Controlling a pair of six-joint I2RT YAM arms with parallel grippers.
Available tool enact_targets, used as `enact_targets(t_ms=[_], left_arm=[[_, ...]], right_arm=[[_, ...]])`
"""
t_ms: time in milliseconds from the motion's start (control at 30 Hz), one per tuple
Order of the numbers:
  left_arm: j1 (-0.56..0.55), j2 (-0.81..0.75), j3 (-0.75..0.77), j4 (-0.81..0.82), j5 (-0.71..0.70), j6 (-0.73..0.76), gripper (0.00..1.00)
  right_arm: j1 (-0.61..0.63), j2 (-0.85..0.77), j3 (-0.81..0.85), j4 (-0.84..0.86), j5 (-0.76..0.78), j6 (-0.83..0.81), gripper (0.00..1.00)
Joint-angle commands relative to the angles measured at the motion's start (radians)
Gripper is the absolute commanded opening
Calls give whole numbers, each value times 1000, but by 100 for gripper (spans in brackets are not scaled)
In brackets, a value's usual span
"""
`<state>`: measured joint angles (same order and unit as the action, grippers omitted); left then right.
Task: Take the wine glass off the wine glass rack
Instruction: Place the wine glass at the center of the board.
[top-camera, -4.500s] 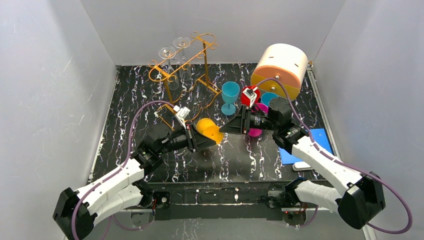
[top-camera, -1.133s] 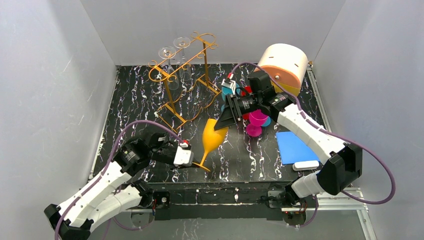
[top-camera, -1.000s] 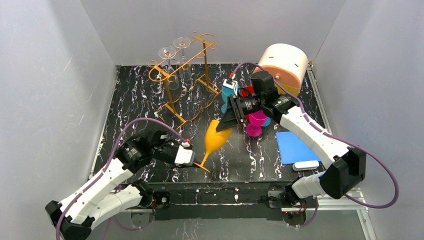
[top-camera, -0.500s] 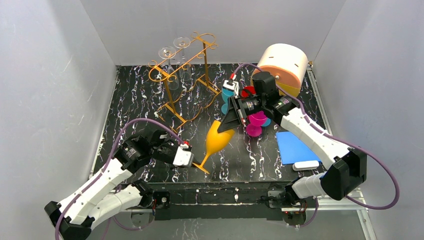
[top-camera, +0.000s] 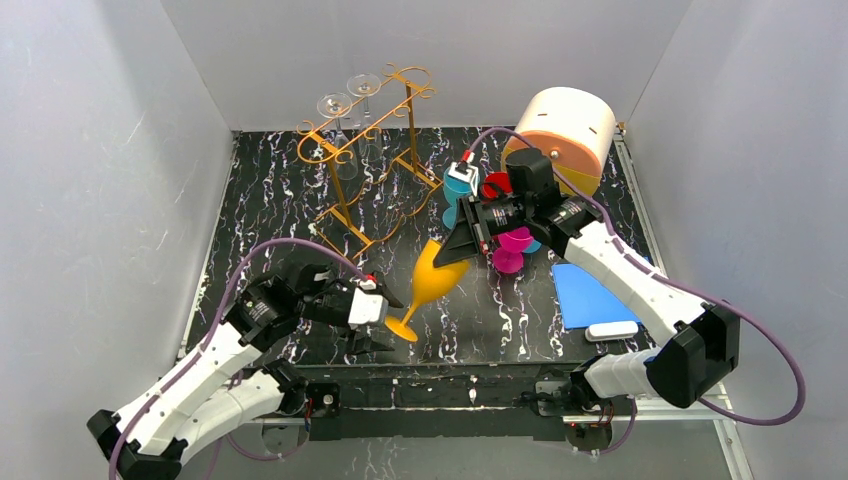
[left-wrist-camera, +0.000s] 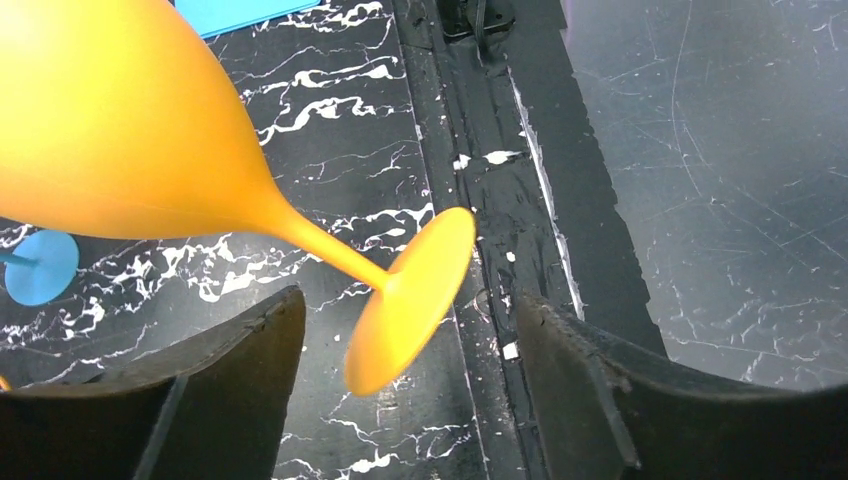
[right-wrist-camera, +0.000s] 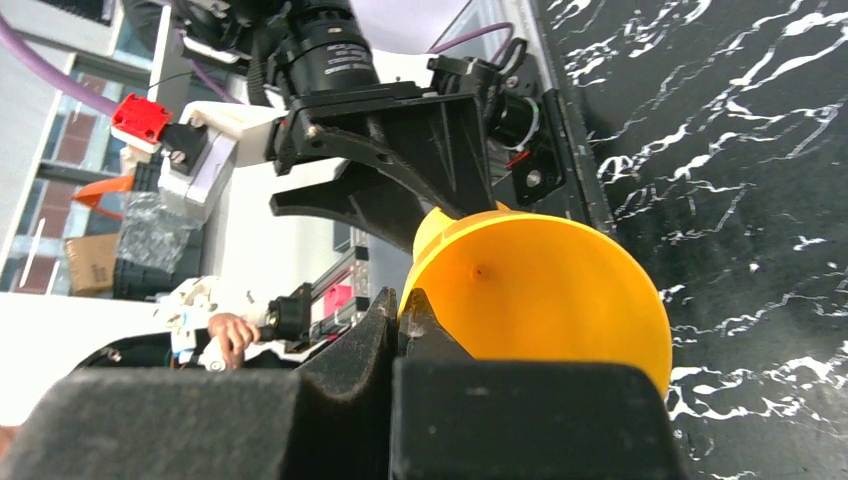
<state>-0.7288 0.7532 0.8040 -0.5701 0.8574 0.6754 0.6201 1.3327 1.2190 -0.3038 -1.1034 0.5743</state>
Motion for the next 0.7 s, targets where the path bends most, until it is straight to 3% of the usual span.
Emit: enact_targets(t_ms=[0,33,67,667], left_arm=[[2,-34,-28,32,-25,-65,83],[2,-40,-35,39,-37,-75,95],[2,-45,-40,44,-52,-85,98],[2,-240,-156,263,-543,-405,98]], right_arm=[[1,-44,10,-41,108,-62,1],[1,-49,7,-45,128,-62,1],[1,-53,2,-44,145,-62,1],[1,-110,-36,-77,376,-33,1]])
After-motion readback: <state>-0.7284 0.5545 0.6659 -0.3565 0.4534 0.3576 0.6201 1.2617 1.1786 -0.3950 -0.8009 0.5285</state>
